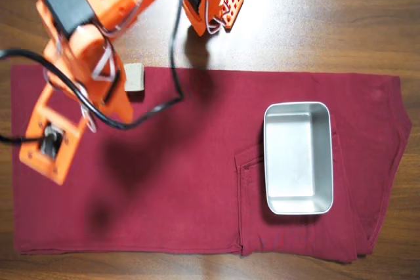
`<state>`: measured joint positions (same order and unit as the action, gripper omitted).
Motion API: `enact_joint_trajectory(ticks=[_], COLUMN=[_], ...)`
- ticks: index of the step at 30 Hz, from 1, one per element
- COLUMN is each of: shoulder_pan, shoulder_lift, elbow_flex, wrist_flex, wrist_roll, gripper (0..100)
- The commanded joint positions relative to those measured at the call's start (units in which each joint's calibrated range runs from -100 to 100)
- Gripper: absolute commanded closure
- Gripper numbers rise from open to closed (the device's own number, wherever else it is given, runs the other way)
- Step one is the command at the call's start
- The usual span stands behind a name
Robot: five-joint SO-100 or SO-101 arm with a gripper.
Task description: Grab the cube
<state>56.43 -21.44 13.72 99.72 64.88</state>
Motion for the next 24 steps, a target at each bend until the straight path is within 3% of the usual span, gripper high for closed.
enact_joint_trajectory(ticks=[1, 5, 16, 24], shoulder_pan=[7.29, 6.72, 13.34, 13.91], shoulder_lift=[-0.62, -1.68, 2.22, 9.41], elbow_flex=[6.99, 18.37, 19.83, 20.28], wrist_flex=[0.28, 0.28, 0.28, -12.26], wrist_roll=[2.34, 0.93, 2.49, 1.56], gripper=[69, 68, 64, 65])
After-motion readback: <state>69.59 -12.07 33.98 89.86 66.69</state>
